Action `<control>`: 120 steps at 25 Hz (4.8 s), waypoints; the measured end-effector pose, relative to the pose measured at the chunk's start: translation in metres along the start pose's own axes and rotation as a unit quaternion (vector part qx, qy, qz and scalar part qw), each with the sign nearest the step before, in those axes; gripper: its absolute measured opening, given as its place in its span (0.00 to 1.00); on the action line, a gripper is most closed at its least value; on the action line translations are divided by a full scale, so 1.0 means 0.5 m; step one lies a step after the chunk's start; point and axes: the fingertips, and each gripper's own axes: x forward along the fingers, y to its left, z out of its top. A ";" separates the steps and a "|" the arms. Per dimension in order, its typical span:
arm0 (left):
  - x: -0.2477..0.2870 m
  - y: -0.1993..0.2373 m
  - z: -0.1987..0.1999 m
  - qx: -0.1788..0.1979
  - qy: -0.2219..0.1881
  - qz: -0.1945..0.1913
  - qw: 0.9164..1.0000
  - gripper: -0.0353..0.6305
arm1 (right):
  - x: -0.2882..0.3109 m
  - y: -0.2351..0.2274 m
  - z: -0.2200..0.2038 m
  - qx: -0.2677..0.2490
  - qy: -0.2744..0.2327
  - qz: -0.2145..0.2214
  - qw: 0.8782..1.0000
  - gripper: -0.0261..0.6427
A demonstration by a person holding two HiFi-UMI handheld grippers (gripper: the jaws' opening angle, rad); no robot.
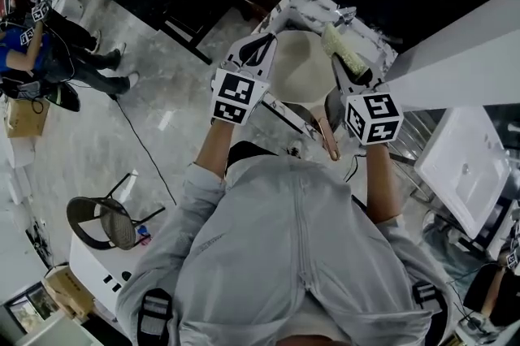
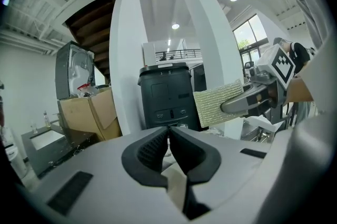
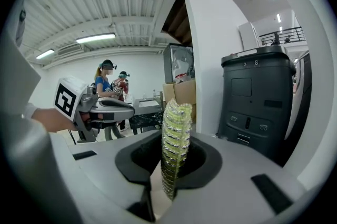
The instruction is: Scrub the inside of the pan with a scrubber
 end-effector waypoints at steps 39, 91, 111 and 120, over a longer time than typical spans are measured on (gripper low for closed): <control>0.238 0.320 -0.246 -0.045 0.047 -0.156 0.986 0.10 | 0.429 -0.074 -0.254 0.102 0.174 -0.220 0.954 0.17; 0.303 0.379 -0.402 -0.059 0.109 -0.171 0.977 0.10 | 0.729 -0.084 -0.572 0.100 0.359 -0.142 0.917 0.17; 0.265 0.367 -0.391 -0.067 0.107 -0.154 0.980 0.10 | 0.753 0.025 -0.542 0.036 0.359 -0.004 0.933 0.17; 0.239 0.365 -0.376 -0.076 0.105 -0.128 0.983 0.10 | 0.732 0.091 -0.537 0.027 0.369 0.066 0.926 0.17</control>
